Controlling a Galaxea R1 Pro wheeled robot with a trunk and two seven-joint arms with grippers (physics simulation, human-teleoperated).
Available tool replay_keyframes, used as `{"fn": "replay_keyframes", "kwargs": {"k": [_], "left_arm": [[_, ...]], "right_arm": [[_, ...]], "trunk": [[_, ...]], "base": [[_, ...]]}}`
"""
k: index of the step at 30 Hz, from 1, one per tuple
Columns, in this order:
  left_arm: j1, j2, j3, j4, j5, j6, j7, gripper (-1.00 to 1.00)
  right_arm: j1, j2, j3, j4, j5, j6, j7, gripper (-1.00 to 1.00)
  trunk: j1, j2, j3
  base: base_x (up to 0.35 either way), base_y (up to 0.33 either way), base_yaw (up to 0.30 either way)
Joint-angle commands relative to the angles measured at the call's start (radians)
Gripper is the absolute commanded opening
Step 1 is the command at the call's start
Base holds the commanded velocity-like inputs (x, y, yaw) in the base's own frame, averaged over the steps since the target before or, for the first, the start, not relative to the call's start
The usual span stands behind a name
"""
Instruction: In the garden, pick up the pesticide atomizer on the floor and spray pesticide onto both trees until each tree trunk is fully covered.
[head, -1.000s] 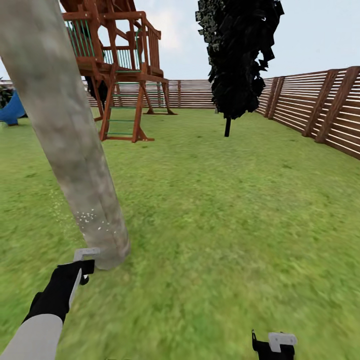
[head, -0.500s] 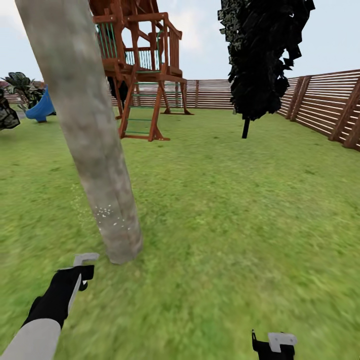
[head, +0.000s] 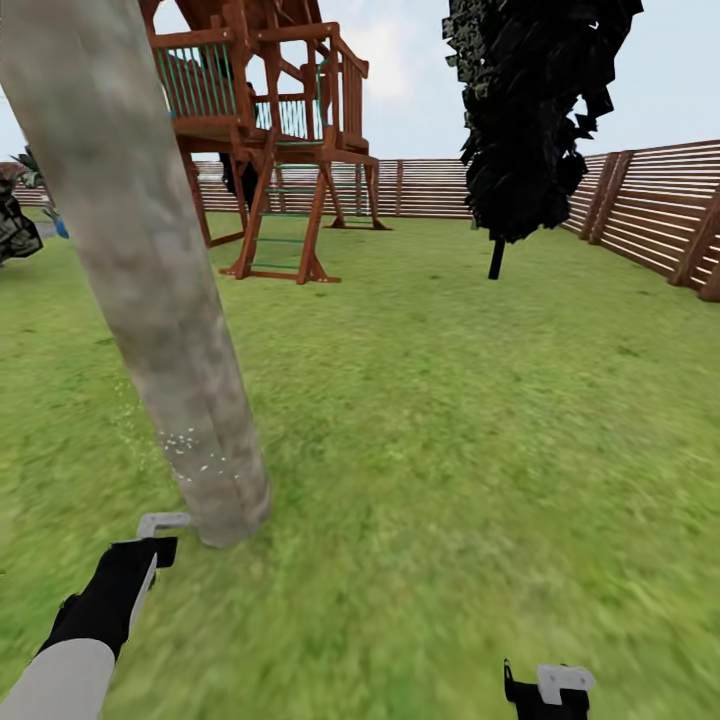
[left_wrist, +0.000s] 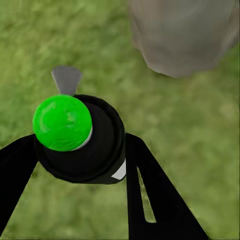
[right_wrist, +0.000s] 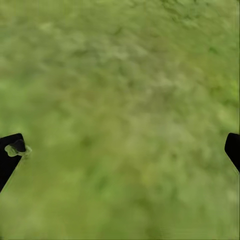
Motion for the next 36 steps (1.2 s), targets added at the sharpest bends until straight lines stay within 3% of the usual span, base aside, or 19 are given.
{"fn": "replay_keyframes", "kwargs": {"k": [1, 6, 8, 10, 11, 13, 17, 25, 29, 36], "left_arm": [[0.0, 0.001, 0.0, 0.0, -0.004, 0.0, 0.011, -1.0], [0.0, -0.034, 0.005, 0.028, -0.003, -0.036, 0.012, -1.0], [0.0, -0.064, -0.001, 0.03, -0.004, -0.047, 0.011, -1.0], [-0.001, -0.072, -0.006, 0.023, -0.005, -0.052, 0.015, -1.0], [-0.002, -0.074, -0.018, 0.02, -0.005, -0.053, 0.017, -1.0], [-0.009, -0.079, -0.084, 0.017, -0.002, -0.054, 0.023, -1.0], [-0.01, -0.11, -0.099, 0.018, -0.003, -0.109, 0.025, -1.0], [-0.009, -0.115, -0.086, 0.016, -0.001, -0.122, 0.028, -1.0], [-0.009, -0.116, -0.084, 0.016, 0.004, -0.121, 0.071, -1.0], [-0.009, -0.112, -0.082, 0.017, 0.02, -0.119, 0.079, -1.0]], "right_arm": [[0.0, 0.0, 0.0, 0.0, 0.0, 0.0, 0.0, 1.0], [0.0, 0.0, 0.0, 0.0, 0.0, 0.0, 0.0, 1.0], [0.0, 0.0, 0.0, 0.0, 0.0, 0.0, 0.0, 1.0], [0.0, 0.0, 0.0, 0.0, 0.0, 0.0, 0.0, 1.0], [0.0, 0.0, 0.0, 0.001, 0.0, 0.0, 0.0, 1.0], [0.0, 0.0, 0.0, 0.001, 0.001, 0.0, 0.001, 1.0], [0.0, 0.0, 0.0, 0.001, 0.0, 0.0, 0.001, 1.0], [0.0, 0.001, 0.001, 0.0, 0.0, 0.0, 0.0, 1.0], [0.0, 0.002, 0.001, 0.001, 0.001, 0.0, 0.0, 1.0], [0.0, 0.002, 0.002, 0.002, 0.001, 0.0, 0.0, 1.0]], "trunk": [[0.0, 0.0, 0.0], [0.0, 0.0, 0.0], [0.0, 0.0, 0.0], [0.0, 0.0, 0.0], [0.0, 0.0, 0.0], [0.0, 0.0, 0.0], [0.0, 0.0, 0.0], [0.0, 0.0, 0.0], [0.0, 0.0, 0.0], [0.0, 0.0, 0.0]], "base": [[0.086, -0.012, 0.256], [0.008, -0.001, 0.274], [0.0, -0.113, 0.192], [0.0, -0.238, 0.046], [0.0, -0.259, 0.016], [0.0, -0.269, 0.003], [0.0, -0.271, 0.0], [0.0, -0.273, 0.008], [0.001, -0.273, 0.231], [0.104, -0.272, 0.276]]}}
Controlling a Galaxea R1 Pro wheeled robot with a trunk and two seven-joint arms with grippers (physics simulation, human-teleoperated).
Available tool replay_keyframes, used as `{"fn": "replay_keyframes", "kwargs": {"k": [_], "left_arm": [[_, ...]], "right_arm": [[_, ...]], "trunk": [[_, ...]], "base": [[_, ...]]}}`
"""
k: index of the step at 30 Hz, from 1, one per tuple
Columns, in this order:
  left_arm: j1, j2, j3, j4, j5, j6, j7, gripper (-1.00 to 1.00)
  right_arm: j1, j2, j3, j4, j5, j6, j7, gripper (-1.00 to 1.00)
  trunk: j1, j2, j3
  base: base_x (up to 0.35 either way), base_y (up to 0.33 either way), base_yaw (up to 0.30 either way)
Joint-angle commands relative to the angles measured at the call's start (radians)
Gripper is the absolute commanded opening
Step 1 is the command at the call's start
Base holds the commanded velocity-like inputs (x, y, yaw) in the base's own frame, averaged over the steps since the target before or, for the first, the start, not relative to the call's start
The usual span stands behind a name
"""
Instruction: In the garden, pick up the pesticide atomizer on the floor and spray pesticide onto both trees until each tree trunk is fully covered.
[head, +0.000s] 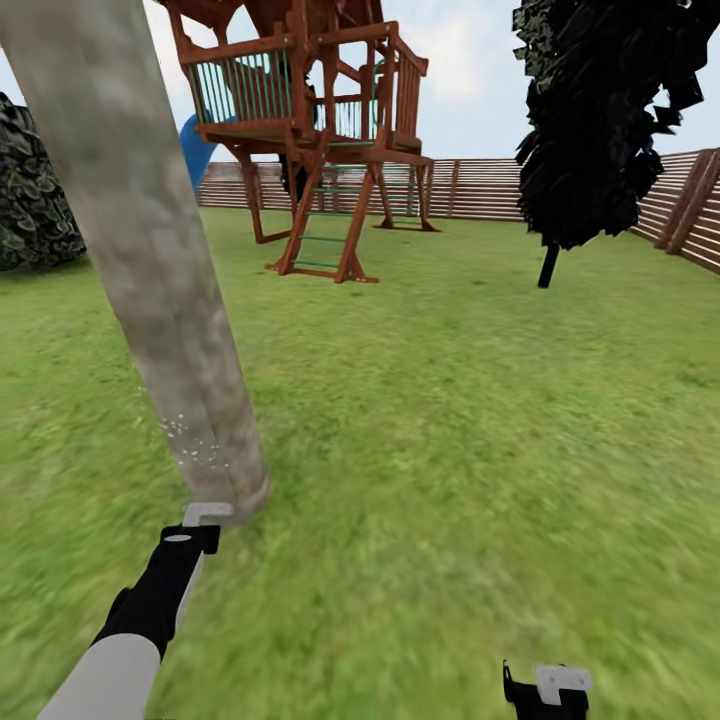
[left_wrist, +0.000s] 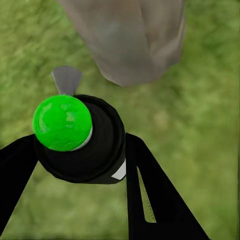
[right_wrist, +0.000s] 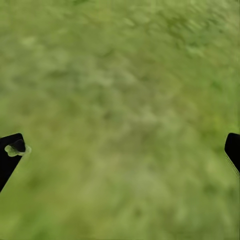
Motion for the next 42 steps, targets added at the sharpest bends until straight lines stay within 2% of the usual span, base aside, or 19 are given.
{"fn": "replay_keyframes", "kwargs": {"k": [1, 10, 16, 28, 36, 42], "left_arm": [[0.0, 0.003, -0.001, 0.0, 0.013, 0.0, 0.0, -1.0], [0.001, -0.001, -0.002, 0.0, 0.022, -0.001, 0.017, -1.0], [0.001, -0.001, -0.004, -0.002, 0.025, -0.002, 0.022, -1.0], [0.001, -0.003, -0.005, -0.002, 0.025, -0.003, 0.022, -1.0], [0.001, -0.004, -0.005, -0.002, 0.025, -0.003, 0.022, -1.0], [0.001, -0.004, -0.005, -0.002, 0.025, -0.003, 0.022, -1.0]], "right_arm": [[0.0, 0.0, 0.0, 0.0, 0.0, 0.0, 0.0, 1.0], [0.0, 0.0, 0.0, 0.0, 0.0, 0.0, 0.0, 1.0], [0.0, 0.0, 0.0, 0.0, 0.0, 0.0, 0.0, 1.0], [0.0, 0.0, 0.0, 0.0, 0.0, 0.0, 0.0, 1.0], [0.0, 0.0, 0.0, 0.0, 0.0, 0.0, 0.0, 1.0], [0.0, 0.0, 0.0, 0.0, 0.0, 0.0, 0.0, 1.0]], "trunk": [[0.0, 0.0, 0.0], [0.0, 0.0, 0.0], [0.0, 0.0, 0.0], [0.0, 0.0, 0.0], [0.0, 0.0, 0.0], [0.0, 0.0, 0.0]], "base": [[0.146, -0.268, 0.278], [0.187, -0.233, 0.269], [0.17, -0.223, 0.034], [0.109, -0.262, 0.261], [0.165, -0.246, 0.044], [0.025, -0.268, 0.257]]}}
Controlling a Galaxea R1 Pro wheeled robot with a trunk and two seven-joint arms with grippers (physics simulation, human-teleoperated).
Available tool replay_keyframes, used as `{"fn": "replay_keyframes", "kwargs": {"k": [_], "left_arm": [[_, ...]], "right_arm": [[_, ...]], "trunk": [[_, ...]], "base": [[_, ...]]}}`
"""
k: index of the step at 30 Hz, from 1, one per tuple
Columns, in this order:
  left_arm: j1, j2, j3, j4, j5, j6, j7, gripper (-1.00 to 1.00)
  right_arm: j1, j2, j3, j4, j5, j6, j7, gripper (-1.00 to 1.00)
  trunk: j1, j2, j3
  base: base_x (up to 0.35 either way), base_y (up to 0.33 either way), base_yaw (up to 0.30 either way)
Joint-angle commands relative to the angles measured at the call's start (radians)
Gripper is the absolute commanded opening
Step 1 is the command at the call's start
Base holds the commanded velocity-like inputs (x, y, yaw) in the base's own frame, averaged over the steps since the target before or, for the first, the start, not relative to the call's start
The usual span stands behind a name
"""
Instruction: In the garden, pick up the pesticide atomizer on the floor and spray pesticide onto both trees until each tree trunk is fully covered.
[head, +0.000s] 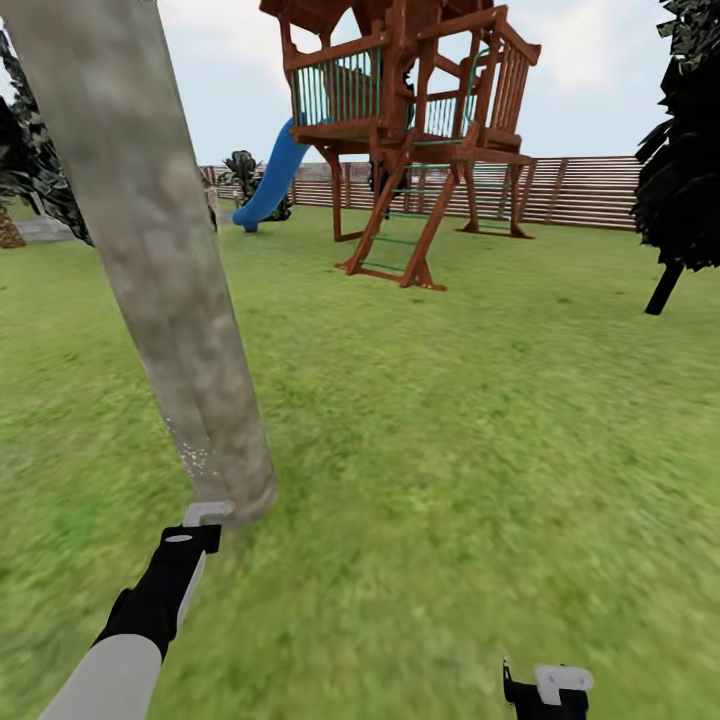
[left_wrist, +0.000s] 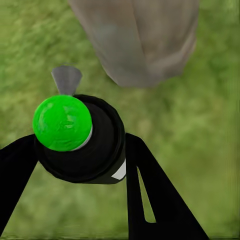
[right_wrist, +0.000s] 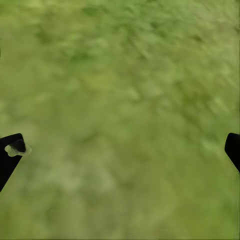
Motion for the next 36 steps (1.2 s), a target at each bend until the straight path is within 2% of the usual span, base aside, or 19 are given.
{"fn": "replay_keyframes", "kwargs": {"k": [1, 14, 18, 19, 21, 23, 24, 25, 26, 27, 28, 29, 31, 33, 34, 36], "left_arm": [[0.0, 0.0, 0.0, 0.0, -0.001, 0.0, 0.0, -1.0], [0.0, -0.002, -0.003, 0.002, 0.001, 0.0, 0.0, -1.0], [-0.002, -0.013, -0.008, -0.011, 0.024, -0.001, -0.009, -1.0], [-0.009, -0.031, -0.012, -0.066, 0.031, 0.007, -0.015, -1.0], [-0.015, -0.044, -0.015, -0.086, 0.033, 0.026, -0.021, -1.0], [-0.051, -0.024, -0.03, -0.089, 0.028, 0.107, -0.093, -1.0], [-0.074, 0.031, -0.032, -0.088, 0.025, 0.135, -0.153, -1.0], [-0.08, 0.073, -0.032, -0.088, 0.027, 0.142, -0.185, -1.0], [-0.084, 0.108, -0.033, -0.087, 0.029, 0.146, -0.222, -1.0], [-0.086, 0.125, -0.033, -0.086, 0.028, 0.148, -0.261, -1.0], [-0.087, 0.129, -0.035, -0.087, 0.027, 0.153, -0.29, -1.0], [-0.091, 0.12, -0.04, -0.088, 0.028, 0.19, -0.314, -1.0], [-0.112, 0.095, -0.092, -0.089, 0.026, 0.238, -0.324, -1.0], [-0.133, 0.099, -0.108, -0.088, 0.026, 0.247, -0.325, -1.0], [-0.176, 0.112, -0.109, -0.08, 0.025, 0.263, -0.327, -1.0], [-0.205, 0.182, -0.11, -0.076, 0.028, 0.294, -0.332, -1.0]], "right_arm": [[0.0, 0.0, 0.0, 0.0, 0.0, 0.0, 0.0, 1.0], [0.0, 0.0, 0.0, 0.0, 0.0, 0.0, 0.0, 1.0], [0.0, 0.0, 0.0, 0.0, 0.0, -0.001, 0.0, 1.0], [0.0, 0.0, 0.0, 0.0, -0.001, -0.001, 0.0, 1.0], [0.0, -0.001, 0.0, 0.0, 0.0, -0.001, 0.0, 1.0], [0.0, -0.001, 0.0, 0.0, 0.0, -0.002, 0.0, 1.0], [0.0, -0.001, -0.001, 0.0, 0.0, -0.002, 0.0, 1.0], [0.0, -0.002, -0.001, 0.0, 0.0, -0.002, 0.001, 1.0], [0.0, -0.002, -0.001, 0.0, 0.0, -0.002, 0.001, 1.0], [0.0, -0.002, -0.001, -0.001, 0.0, -0.002, 0.001, 1.0], [0.0, -0.002, -0.001, -0.001, 0.0, -0.002, 0.001, 1.0], [0.0, -0.002, -0.002, -0.001, 0.0, -0.002, 0.0, 1.0], [0.0, -0.002, -0.002, -0.001, 0.0, -0.002, 0.0, 1.0], [0.0, -0.002, -0.002, -0.001, 0.0, -0.002, 0.0, 1.0], [0.0, -0.002, -0.002, -0.001, 0.0, -0.002, 0.0, 1.0], [0.0, -0.002, -0.002, -0.001, 0.0, -0.002, 0.0, 1.0]], "trunk": [[0.0, 0.0, 0.0], [0.0, 0.0, 0.0], [0.0, 0.0, 0.0], [0.0, 0.0, 0.0], [0.0, 0.0, 0.0], [0.0, 0.0, 0.0], [0.0, 0.0, 0.0], [0.0, 0.0, 0.0], [0.0, 0.0, 0.0], [0.0, 0.0, 0.0], [0.0, 0.0, 0.0], [0.0, 0.0, 0.0], [0.0, 0.0, 0.0], [0.0, 0.0, 0.0], [0.0, 0.0, 0.0], [0.0, 0.0, 0.0]], "base": [[0.001, -0.271, 0.276], [0.116, -0.245, 0.276], [0.039, -0.033, 0.276], [0.002, -0.002, 0.106], [0.0, 0.0, 0.025], [0.0, 0.0, 0.003], [0.0, 0.0, 0.0], [0.0, 0.0, 0.0], [0.0, 0.0, 0.0], [0.0, 0.0, 0.0], [0.0, 0.0, 0.0], [0.0, 0.0, 0.0], [0.0, 0.0, 0.0], [0.0, 0.0, 0.0], [0.0, 0.0, 0.0], [0.0, 0.0, 0.0]]}}
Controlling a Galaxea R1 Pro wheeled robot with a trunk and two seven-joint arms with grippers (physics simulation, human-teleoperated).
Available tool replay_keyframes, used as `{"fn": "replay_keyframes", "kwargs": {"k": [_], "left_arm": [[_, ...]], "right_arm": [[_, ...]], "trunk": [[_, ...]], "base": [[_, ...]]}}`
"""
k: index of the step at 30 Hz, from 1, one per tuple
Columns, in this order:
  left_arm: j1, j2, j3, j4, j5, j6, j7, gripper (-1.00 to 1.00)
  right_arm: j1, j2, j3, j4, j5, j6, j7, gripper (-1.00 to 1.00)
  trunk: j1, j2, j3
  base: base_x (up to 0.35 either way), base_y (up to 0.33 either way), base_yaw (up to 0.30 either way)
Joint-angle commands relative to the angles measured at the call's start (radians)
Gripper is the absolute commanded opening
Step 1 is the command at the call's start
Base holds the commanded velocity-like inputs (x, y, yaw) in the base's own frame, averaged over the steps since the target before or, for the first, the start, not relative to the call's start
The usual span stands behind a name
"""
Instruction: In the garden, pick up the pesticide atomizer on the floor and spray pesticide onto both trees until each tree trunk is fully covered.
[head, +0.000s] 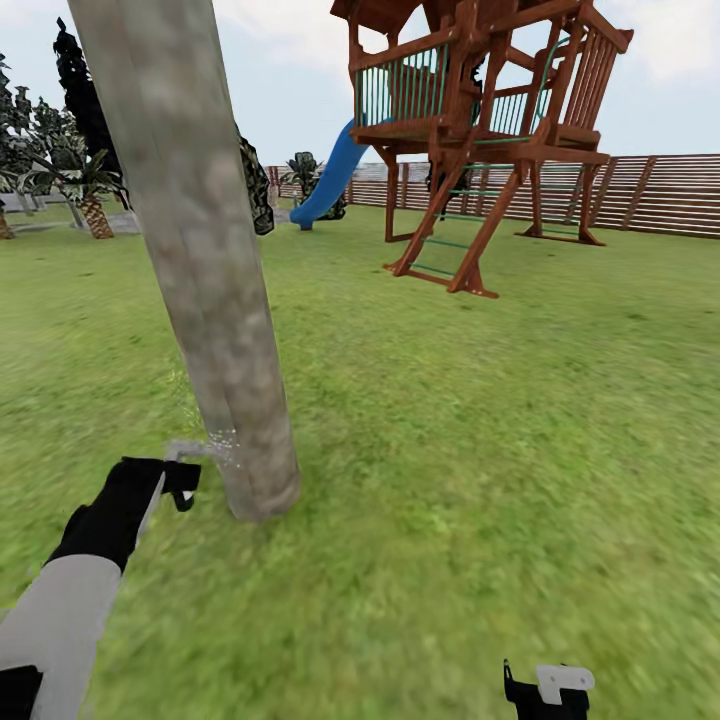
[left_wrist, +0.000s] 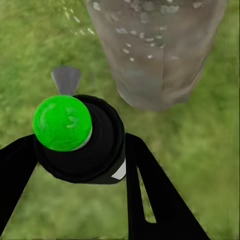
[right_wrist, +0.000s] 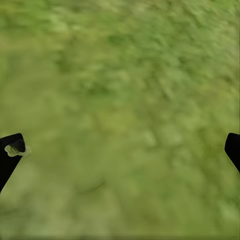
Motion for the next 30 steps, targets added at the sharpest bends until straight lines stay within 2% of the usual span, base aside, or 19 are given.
{"fn": "replay_keyframes", "kwargs": {"k": [1, 3, 5, 7, 8, 12, 18, 21, 24, 25, 27, 28, 29, 30], "left_arm": [[-0.004, 0.032, -0.002, 0.0, 0.017, 0.008, -0.012, -1.0], [-0.002, 0.062, -0.008, -0.002, 0.012, 0.013, -0.078, -1.0], [-0.006, 0.053, -0.026, 0.0, 0.012, 0.015, -0.101, -1.0], [-0.011, 0.037, -0.062, 0.001, 0.013, 0.03, -0.106, -1.0], [-0.01, 0.041, -0.073, -0.001, 0.016, 0.048, -0.109, -1.0], [0.002, 0.051, -0.077, -0.014, 0.013, 0.057, -0.112, -1.0], [0.003, 0.035, -0.081, -0.015, 0.015, 0.058, -0.112, -1.0], [-0.008, 0.029, -0.081, -0.025, 0.018, 0.058, -0.12, -1.0], [-0.027, 0.036, -0.084, -0.039, 0.013, 0.067, -0.205, -1.0], [-0.042, 0.041, -0.084, -0.039, 0.012, 0.089, -0.215, -1.0], [-0.05, 0.069, -0.086, -0.038, 0.011, 0.123, -0.244, -1.0], [-0.047, 0.089, -0.088, -0.038, 0.01, 0.128, -0.289, -1.0], [-0.046, 0.095, -0.104, -0.038, 0.006, 0.129, -0.331, -1.0], [-0.045, 0.096, -0.143, -0.039, -0.006, 0.129, -0.356, -1.0]], "right_arm": [[0.0, 0.0, 0.0, 0.0, 0.0, 0.0, 0.0, 1.0], [0.0, 0.0, 0.0, 0.0, 0.0, 0.0, 0.0, 1.0], [0.0, 0.0, 0.0, 0.001, -0.001, 0.0, 0.0, 1.0], [0.0, 0.0, 0.0, 0.001, -0.001, 0.0, 0.0, 1.0], [0.0, 0.0, 0.0, 0.001, 0.0, 0.0, 0.0, 1.0], [0.0, 0.0, 0.0, 0.001, 0.0, 0.0, 0.0, 1.0], [0.0, 0.0, 0.0, 0.001, -0.001, 0.0, -0.002, 1.0], [0.0, 0.0, 0.0, 0.001, -0.001, 0.0, -0.002, 1.0], [0.0, 0.0, 0.0, 0.001, -0.001, 0.001, -0.002, 1.0], [0.0, 0.0, 0.0, 0.001, -0.001, 0.001, -0.002, 1.0], [0.0, 0.0, 0.0, 0.001, -0.001, 0.001, -0.002, 1.0], [0.0, 0.0, 0.0, 0.001, -0.001, 0.001, -0.002, 1.0], [0.0, 0.0, 0.0, 0.001, -0.001, 0.001, -0.002, 1.0], [0.0, 0.0, 0.0, 0.001, -0.001, 0.001, -0.002, 1.0]], "trunk": [[0.0, 0.0, 0.0], [0.0, 0.0, 0.0], [0.0, 0.0, 0.0], [0.0, 0.0, 0.0], [0.0, 0.0, 0.0], [0.0, 0.0, 0.0], [0.0, 0.0, 0.0], [0.0, 0.0, 0.0], [0.0, 0.0, 0.0], [0.0, 0.0, 0.0], [0.0, 0.0, 0.0], [0.0, 0.0, 0.0], [0.0, 0.0, 0.0], [0.0, 0.0, 0.0]], "base": [[0.0, 0.0, 0.0], [0.0, 0.0, 0.071], [0.0, 0.0, 0.242], [0.0, 0.0, 0.267], [0.0, 0.0, 0.274], [0.121, 0.0, 0.108], [0.327, 0.0, 0.003], [0.092, 0.0, 0.0], [0.009, 0.0, 0.0], [0.001, 0.0, 0.0], [0.0, 0.0, 0.0], [0.0, 0.0, 0.0], [0.0, 0.0, 0.0], [0.0, 0.0, 0.0]]}}
